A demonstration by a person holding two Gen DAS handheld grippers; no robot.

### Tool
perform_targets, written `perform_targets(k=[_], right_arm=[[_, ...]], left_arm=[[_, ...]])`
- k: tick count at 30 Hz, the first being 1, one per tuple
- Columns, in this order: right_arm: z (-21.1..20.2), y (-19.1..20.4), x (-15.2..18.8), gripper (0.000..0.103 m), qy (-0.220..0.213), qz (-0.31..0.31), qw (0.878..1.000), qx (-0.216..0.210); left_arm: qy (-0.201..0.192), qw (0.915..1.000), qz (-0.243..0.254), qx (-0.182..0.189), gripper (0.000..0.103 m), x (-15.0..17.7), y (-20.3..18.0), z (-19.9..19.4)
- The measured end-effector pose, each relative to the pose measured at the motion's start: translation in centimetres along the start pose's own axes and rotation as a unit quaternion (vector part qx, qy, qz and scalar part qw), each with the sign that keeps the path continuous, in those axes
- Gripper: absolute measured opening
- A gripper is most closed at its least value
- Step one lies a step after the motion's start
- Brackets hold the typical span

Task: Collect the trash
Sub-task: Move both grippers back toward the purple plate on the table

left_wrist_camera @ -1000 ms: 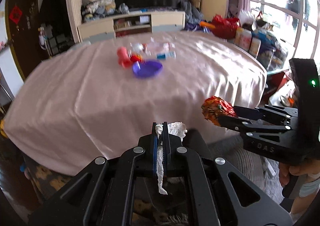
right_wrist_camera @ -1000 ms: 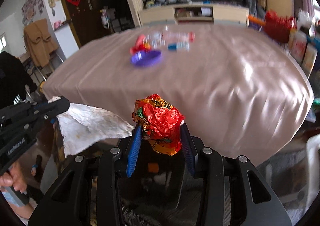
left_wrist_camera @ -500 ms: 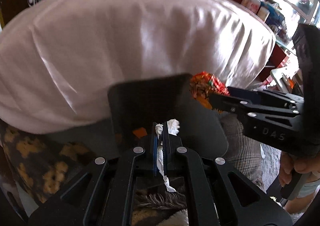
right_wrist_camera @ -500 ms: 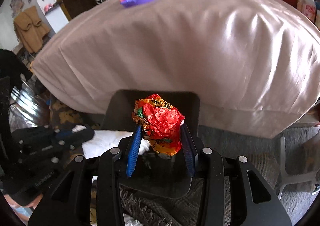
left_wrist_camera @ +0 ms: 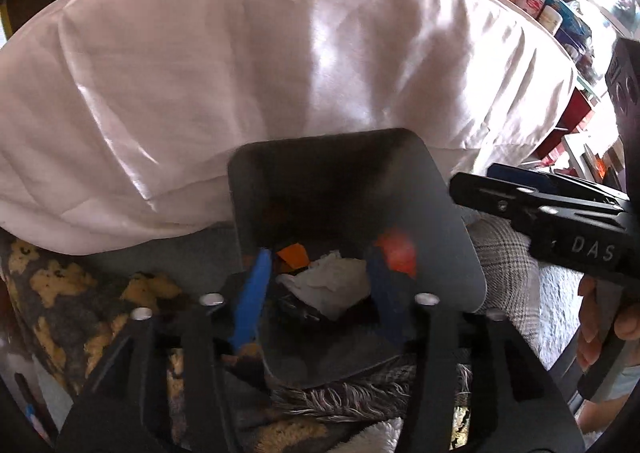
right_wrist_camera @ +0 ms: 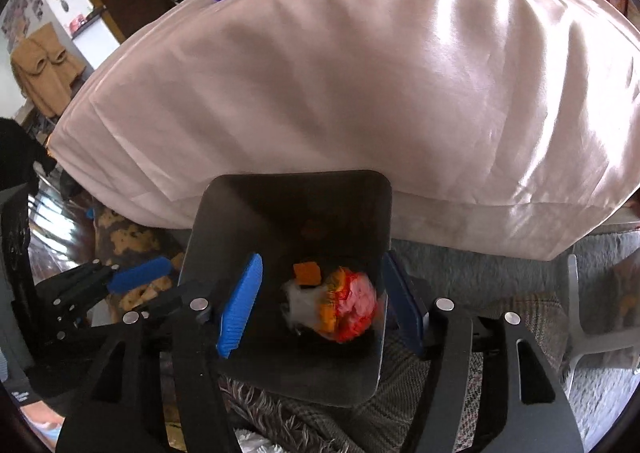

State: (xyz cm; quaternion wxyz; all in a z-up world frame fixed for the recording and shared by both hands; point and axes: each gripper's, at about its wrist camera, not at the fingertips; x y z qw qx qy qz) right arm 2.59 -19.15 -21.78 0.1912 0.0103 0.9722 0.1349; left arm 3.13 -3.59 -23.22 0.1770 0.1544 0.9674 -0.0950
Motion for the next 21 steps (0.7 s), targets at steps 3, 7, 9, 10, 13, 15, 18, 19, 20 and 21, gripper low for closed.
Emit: perform_targets(k=[3,7,9,10,13,15,18,19,20,21], right_arm=[[-0.9,-0.9,-0.3,0.084,-0.018,0.008,1.0,0.008],[-2.6,-1.7,-0.9,0.094,-0.041,0.016,0.999,0.014],[-3.5,-2.1,-1.5,0.094,-0.052,0.018,0.998,0.015],[-4.1,-2.3,-2.0,0.094,-0.059,0.018,0.998,0.019],[-6.1,-2.5,-3.9,0.094,-0.091,0.016,0.995,0.033],[-7.3,-2.8,-5.2,0.094,-0.109,0.015,0.993,0.04],[-8.4,-2.9,-7.3,0.094,-0.128,0.01,0.99,0.05],[-8.6,-2.9,-8.2,0.094,-0.132,0.008,0.99,0.055],[-8.7,-3.0,-8.8,0.094,-0.133,0.007,0.989,0.057],[-8.8,-2.9,-9.8,0.094,-0.136,0.004,0.989,0.06]], left_arm=[[-0.01,0.9999,-0.005,-0.01,0.078,-0.3,0.8,-0.6],[-0.026,0.9994,-0.012,-0.02,0.094,-0.9,1.4,-1.9],[-0.034,0.999,-0.014,-0.023,0.094,-1.4,1.7,-2.6],[-0.038,0.9989,-0.013,-0.024,0.094,-1.7,1.8,-2.9],[-0.054,0.9981,-0.007,-0.028,0.095,-2.9,2.0,-4.2],[-0.068,0.9971,-0.006,-0.034,0.095,-4.0,2.5,-5.3],[-0.084,0.9954,-0.011,-0.044,0.095,-6.0,3.4,-6.5],[-0.088,0.9949,-0.013,-0.048,0.095,-6.8,3.8,-6.9],[-0.091,0.9945,-0.015,-0.05,0.095,-7.4,4.1,-7.1],[-0.094,0.9941,-0.018,-0.051,0.095,-8.3,4.6,-7.4]])
Point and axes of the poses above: each gripper's, at about its wrist camera, not at the fingertips, and z roughly the way its jaws point, y to its left, x to its underside, and after that the axes turned 7 degrees about y, right-handed
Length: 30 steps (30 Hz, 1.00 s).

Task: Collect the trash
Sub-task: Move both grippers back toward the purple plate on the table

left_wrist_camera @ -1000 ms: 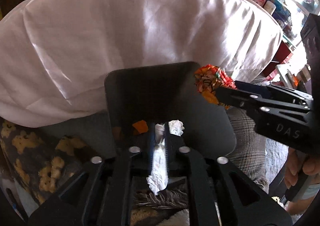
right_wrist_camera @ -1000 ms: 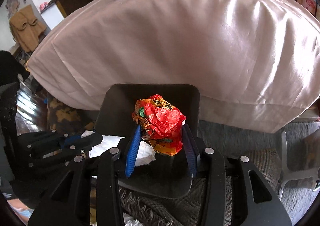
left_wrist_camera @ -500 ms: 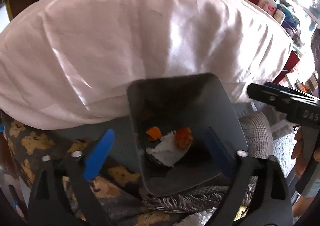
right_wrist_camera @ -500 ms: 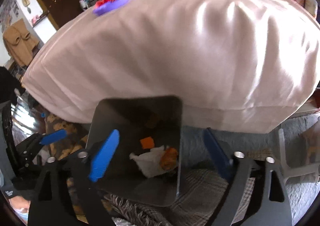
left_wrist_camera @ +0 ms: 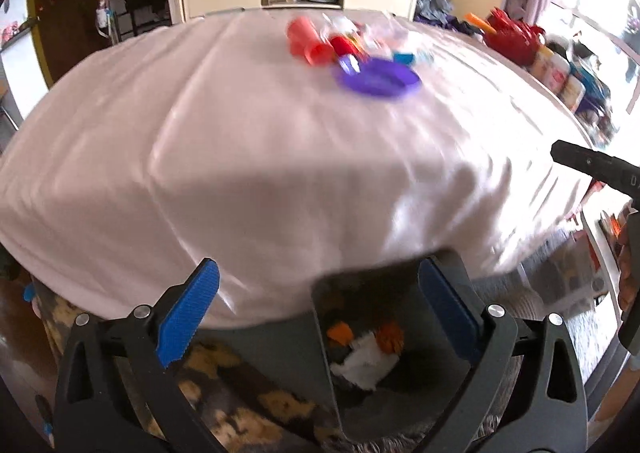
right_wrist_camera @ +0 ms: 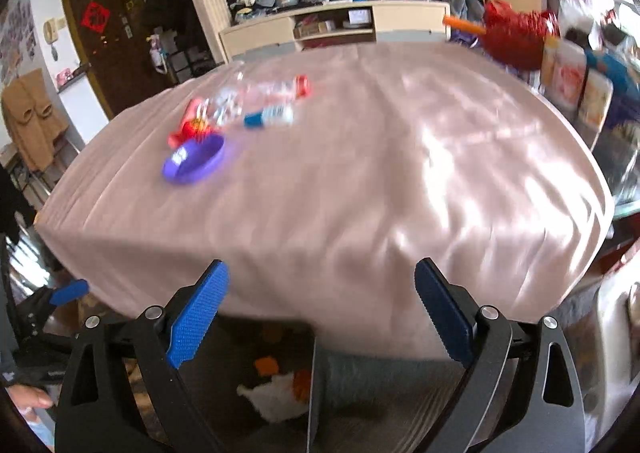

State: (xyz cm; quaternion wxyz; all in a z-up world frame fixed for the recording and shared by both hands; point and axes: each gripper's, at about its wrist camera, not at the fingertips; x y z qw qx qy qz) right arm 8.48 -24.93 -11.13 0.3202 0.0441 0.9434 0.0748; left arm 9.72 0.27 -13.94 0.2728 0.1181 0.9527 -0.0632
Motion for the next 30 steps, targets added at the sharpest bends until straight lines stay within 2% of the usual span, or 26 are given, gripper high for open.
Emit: perform_targets(k=[7,12,15,17,19,21,26,30], right_arm=[[2.0,1.5,-4.6,0.094,-0.004,-0.022,1.0,0.01],[3.7,3.5,-6.3,0.094,-0.006,-0.043,0.999,0.006],[5.0,4.2,-7.5,0.088,0.001,-0.044,0.999,0.003],[5.9,4.3,-8.6,0.079,0.006,-0.036,0.999,-0.003],[6.9,4.2,-10.0,0.075,0.013,-0.023,1.0,-0.007],[7.6,4.4,-11.0,0.072,0.02,-0.016,1.0,-0.015],[9.7,5.9,-12.9,0.071,0.039,-0.012,0.999,-0.021],[11.2,6.7,-13.2,0.071,0.053,-0.009,0.998,-0.011]], left_arm=[[-0.02,0.9995,-0.016,-0.018,0.095,-5.3,2.7,-0.6],[-0.029,0.9992,-0.011,-0.026,0.095,-8.0,3.0,-0.5],[-0.028,0.9994,-0.01,-0.017,0.095,-9.2,2.9,-0.1],[-0.028,0.9995,-0.009,-0.007,0.095,-9.9,2.7,0.2],[-0.027,0.9996,-0.005,0.0,0.094,-10.6,2.3,0.6],[-0.026,0.9996,0.002,0.003,0.09,-11.4,1.6,1.1],[-0.016,0.9997,0.019,0.007,0.075,-12.8,0.3,2.3],[-0.009,0.9994,0.029,0.015,0.072,-13.3,-0.3,3.3]])
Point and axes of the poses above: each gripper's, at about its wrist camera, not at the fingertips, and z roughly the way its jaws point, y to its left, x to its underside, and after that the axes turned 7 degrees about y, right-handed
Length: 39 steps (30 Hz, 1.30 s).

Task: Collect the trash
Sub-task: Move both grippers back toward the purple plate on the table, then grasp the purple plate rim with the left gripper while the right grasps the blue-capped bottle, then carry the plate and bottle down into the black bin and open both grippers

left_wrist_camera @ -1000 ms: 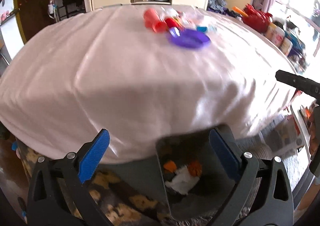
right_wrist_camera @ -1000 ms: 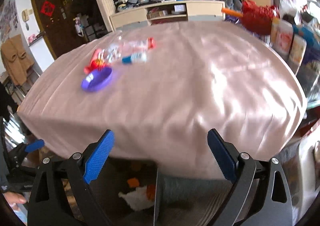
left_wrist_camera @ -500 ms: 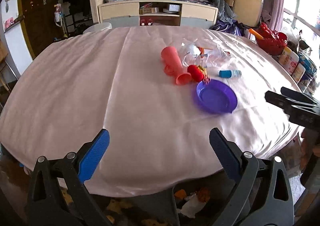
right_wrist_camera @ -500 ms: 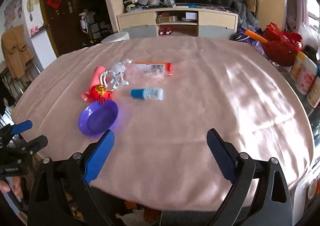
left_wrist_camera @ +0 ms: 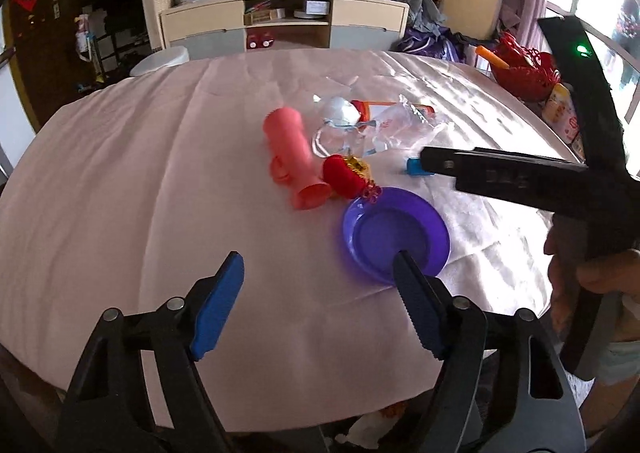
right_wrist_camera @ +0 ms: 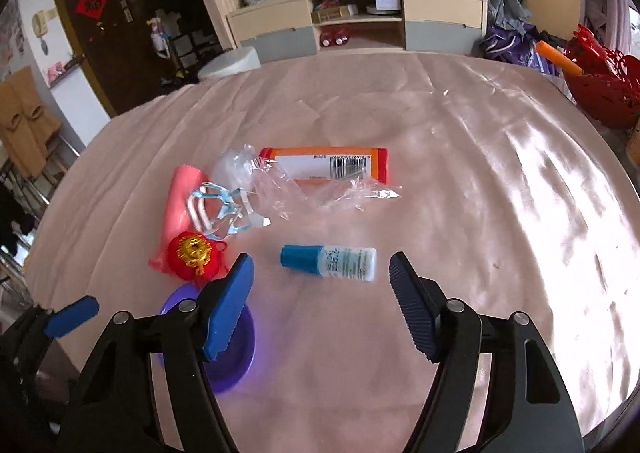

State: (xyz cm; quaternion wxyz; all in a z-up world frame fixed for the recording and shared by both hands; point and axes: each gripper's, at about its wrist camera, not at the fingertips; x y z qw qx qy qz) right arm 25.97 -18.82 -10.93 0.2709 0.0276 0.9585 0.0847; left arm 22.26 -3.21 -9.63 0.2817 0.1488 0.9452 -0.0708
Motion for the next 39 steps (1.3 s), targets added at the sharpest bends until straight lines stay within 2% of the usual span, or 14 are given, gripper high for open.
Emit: perform_targets(k=[3,5,9,13,15,16,18,19,20,22,23,28,39], right_arm=[[1.0,0.0,0.0,0.07,0.009,0.005,1.0,-0.001],[1.5,-0.2,0.2,0.06,0.01,0.006,1.0,0.009],[1.5,-1.0,0.1,0.059,0.001,0.01,1.0,0.018],[1.4,-2.4,0.1,0.059,-0.007,0.012,1.0,0.025],[1.2,-2.9,0.3,0.059,-0.009,0.012,1.0,0.027],[1.1,-3.3,0.4,0.059,-0.01,0.013,1.0,0.027],[0.8,-3.5,0.6,0.059,-0.011,0.015,0.999,0.027],[0.7,-3.8,0.8,0.059,-0.013,0.016,0.999,0.028],[0.5,-4.0,1.1,0.059,-0.014,0.017,0.999,0.029],[0.2,-4.4,1.3,0.059,-0.014,0.017,0.999,0.028],[0.1,-4.5,1.6,0.059,-0.014,0.017,0.999,0.027],[-1.5,-5.2,3.6,0.059,-0.019,0.016,0.999,0.021],[-7.4,-4.9,8.8,0.059,-0.049,-0.008,0.999,0.004]], left_arm=[[0.006,1.0,0.002,0.004,0.069,-0.3,-0.2,0.8],[0.009,0.9999,0.002,0.005,0.067,-0.3,-0.3,1.2],[0.017,0.9998,0.004,0.009,0.066,-0.8,-0.5,2.4],[0.024,0.9996,0.006,0.012,0.058,-1.6,-1.0,3.6],[0.022,0.9997,0.011,0.002,0.055,-1.7,-1.2,3.8],[0.022,0.9997,0.013,-0.001,0.05,-1.8,-1.4,3.8],[0.022,0.9996,0.015,0.003,0.033,-1.9,-1.7,3.7],[0.023,0.9996,0.017,0.007,0.02,-1.9,-1.9,3.7],[0.024,0.9995,0.019,0.008,0.013,-1.8,-2.1,3.6],[0.023,0.9993,0.029,-0.002,0.011,-1.5,-2.6,3.4],[0.023,0.9992,0.033,-0.002,0.007,-1.4,-3.0,3.3],[0.02,0.9992,0.034,0.007,0.004,-0.1,-3.3,2.2],[-0.023,0.9991,0.033,0.011,0.001,3.9,-4.1,-3.7]])
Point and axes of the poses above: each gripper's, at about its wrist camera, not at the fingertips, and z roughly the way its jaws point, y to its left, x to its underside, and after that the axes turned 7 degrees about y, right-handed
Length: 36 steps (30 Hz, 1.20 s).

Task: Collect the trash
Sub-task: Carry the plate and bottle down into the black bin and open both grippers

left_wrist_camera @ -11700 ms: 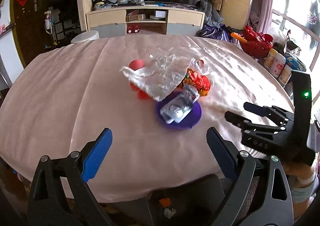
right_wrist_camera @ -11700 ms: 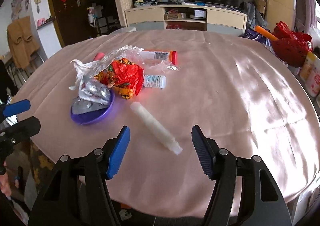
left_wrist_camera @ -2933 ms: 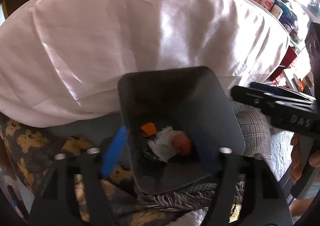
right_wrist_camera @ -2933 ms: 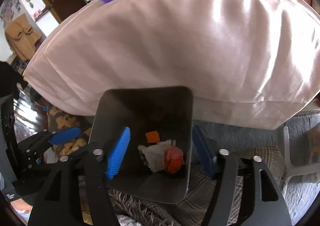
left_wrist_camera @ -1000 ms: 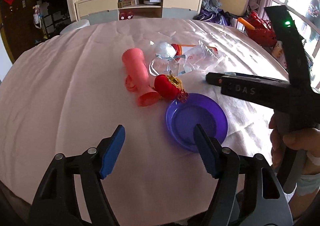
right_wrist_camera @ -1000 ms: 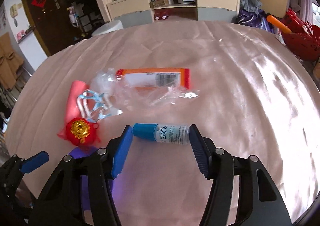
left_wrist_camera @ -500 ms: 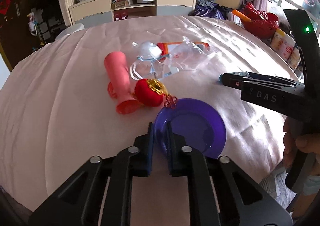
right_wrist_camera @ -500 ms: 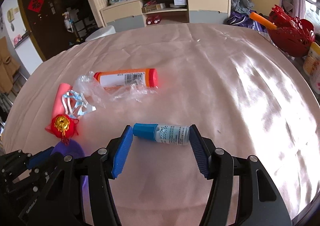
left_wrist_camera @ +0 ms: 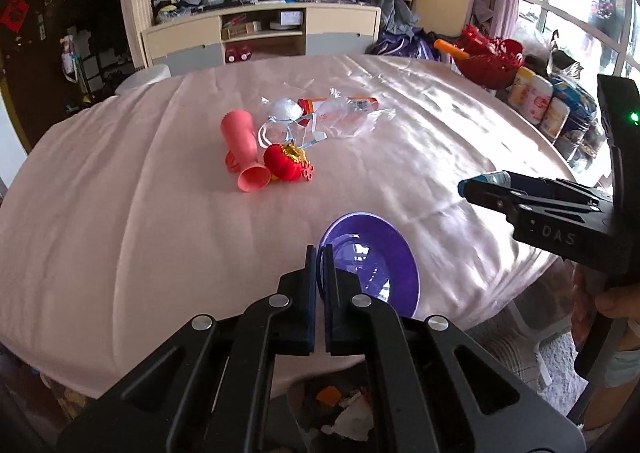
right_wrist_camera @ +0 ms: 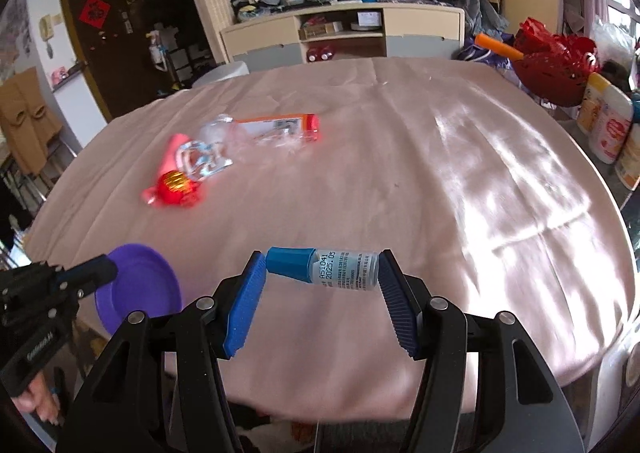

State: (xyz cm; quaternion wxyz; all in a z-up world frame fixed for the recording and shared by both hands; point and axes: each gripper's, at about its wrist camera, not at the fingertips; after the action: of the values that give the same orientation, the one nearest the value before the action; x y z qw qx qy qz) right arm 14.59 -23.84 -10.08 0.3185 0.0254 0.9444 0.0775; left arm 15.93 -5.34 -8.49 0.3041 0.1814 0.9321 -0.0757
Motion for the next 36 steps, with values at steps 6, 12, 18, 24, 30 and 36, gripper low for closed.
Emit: perform_targets(k=[6,12,18,24,30,36], right_arm=[[-2.9,1.0,2.8,0.059,-0.012,-0.016,1.0,-0.009],[-4.5,2.8,6.2,0.059,-0.012,-0.034,0.999,-0.02],[-3.6,3.3,8.9,0.059,0.007,-0.033,0.999,-0.03],[-1.9,3.5,11.8,0.059,0.038,-0.022,0.998,-0.042],[0.3,3.8,14.5,0.059,0.07,-0.01,0.996,-0.053],[2.9,3.6,16.2,0.059,0.107,-0.002,0.993,-0.048]], left_arm=[[-0.014,0.9999,-0.002,0.006,0.001,3.2,-0.5,-3.0],[-0.017,0.9998,-0.005,0.011,0.001,6.3,-1.0,-4.4],[0.005,0.9998,-0.013,0.015,0.001,9.3,-1.1,-3.4],[0.046,0.9983,-0.027,0.022,0.001,12.8,-0.6,-0.7],[0.088,0.9943,-0.048,0.035,0.001,16.0,-0.1,2.2],[0.121,0.9907,-0.053,0.034,0.002,18.2,-0.3,4.5]])
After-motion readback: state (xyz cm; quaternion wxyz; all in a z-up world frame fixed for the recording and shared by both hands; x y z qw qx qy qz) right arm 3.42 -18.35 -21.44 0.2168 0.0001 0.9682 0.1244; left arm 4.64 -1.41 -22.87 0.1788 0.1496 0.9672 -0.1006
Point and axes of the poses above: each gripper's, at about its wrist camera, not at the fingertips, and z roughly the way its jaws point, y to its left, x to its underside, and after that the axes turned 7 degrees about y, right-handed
